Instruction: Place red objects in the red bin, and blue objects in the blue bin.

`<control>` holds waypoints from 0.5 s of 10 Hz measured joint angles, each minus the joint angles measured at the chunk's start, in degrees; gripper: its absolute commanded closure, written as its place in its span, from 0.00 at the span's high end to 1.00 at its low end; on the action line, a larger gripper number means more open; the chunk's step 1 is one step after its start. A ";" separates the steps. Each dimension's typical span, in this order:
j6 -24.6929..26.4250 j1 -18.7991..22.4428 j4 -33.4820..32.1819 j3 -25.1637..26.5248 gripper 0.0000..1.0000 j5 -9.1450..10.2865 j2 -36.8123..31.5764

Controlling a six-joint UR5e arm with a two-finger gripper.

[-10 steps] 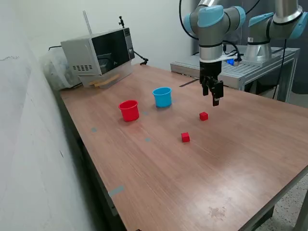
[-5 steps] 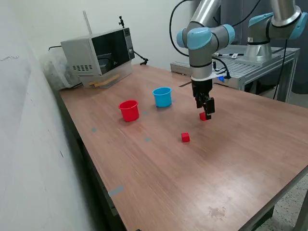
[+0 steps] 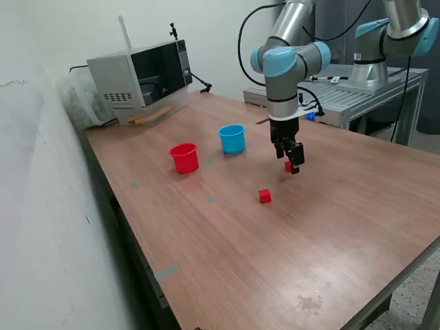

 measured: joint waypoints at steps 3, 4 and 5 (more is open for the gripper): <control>-3.43 -0.48 -0.24 0.65 1.00 3.30 0.06; -4.23 -0.61 -0.27 0.85 1.00 4.48 0.06; -4.78 -0.68 -0.29 1.02 1.00 5.30 0.06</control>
